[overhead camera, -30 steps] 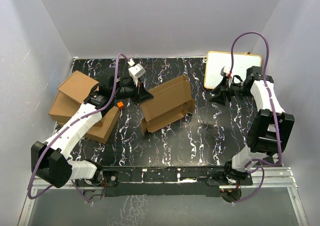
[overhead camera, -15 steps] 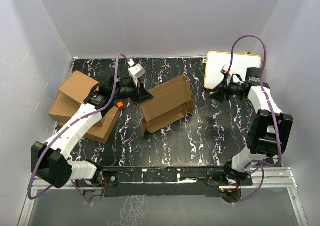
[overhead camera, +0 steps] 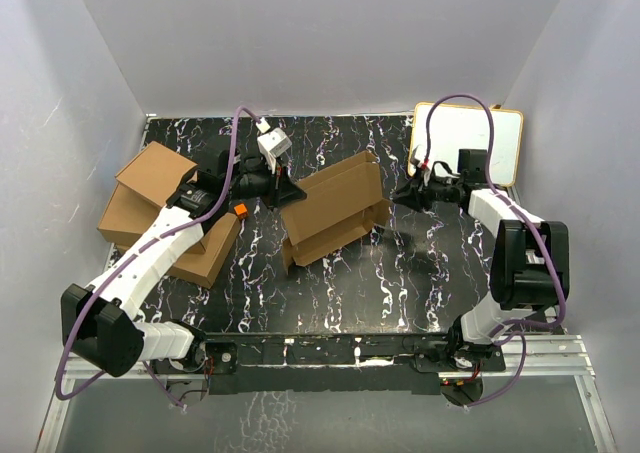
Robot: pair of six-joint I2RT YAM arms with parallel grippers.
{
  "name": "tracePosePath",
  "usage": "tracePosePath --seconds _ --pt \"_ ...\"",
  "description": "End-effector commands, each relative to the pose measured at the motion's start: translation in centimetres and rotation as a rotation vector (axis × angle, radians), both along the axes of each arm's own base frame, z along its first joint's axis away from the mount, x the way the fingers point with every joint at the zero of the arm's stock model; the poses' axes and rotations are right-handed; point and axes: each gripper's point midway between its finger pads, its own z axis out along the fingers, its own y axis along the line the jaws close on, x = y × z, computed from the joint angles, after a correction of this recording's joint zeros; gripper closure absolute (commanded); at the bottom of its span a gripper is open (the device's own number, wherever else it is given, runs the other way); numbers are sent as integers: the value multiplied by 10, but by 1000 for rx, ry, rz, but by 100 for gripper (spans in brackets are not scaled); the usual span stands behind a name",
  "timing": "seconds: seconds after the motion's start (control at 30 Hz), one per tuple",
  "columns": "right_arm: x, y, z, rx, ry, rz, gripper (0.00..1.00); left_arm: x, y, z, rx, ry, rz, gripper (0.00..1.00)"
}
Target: Fold the paper box
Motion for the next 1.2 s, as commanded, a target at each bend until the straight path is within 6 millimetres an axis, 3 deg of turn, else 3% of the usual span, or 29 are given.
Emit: tracePosePath --seconds 0.0,0.13,0.37,0.53,0.87,1.07,1.17 --pt "15 15 25 5 -240 103 70 -3 2 14 6 -33 -9 100" --pt "10 27 14 -23 -299 209 70 -2 1 11 13 -22 -12 100" --pt "-3 42 1 -58 -365 387 55 1 -1 8 15 -10 -14 100" --pt "-20 57 -10 -40 -384 516 60 2 -1 5 21 -2 -11 100" --pt "-34 65 -6 -25 -331 512 59 2 0 1 25 -3 -9 100" --pt "-21 69 0 -47 -275 397 57 1 0 -1 28 -2 -16 100" --pt "-25 73 3 -29 -257 383 53 0 0 -1 27 -3 -18 100"
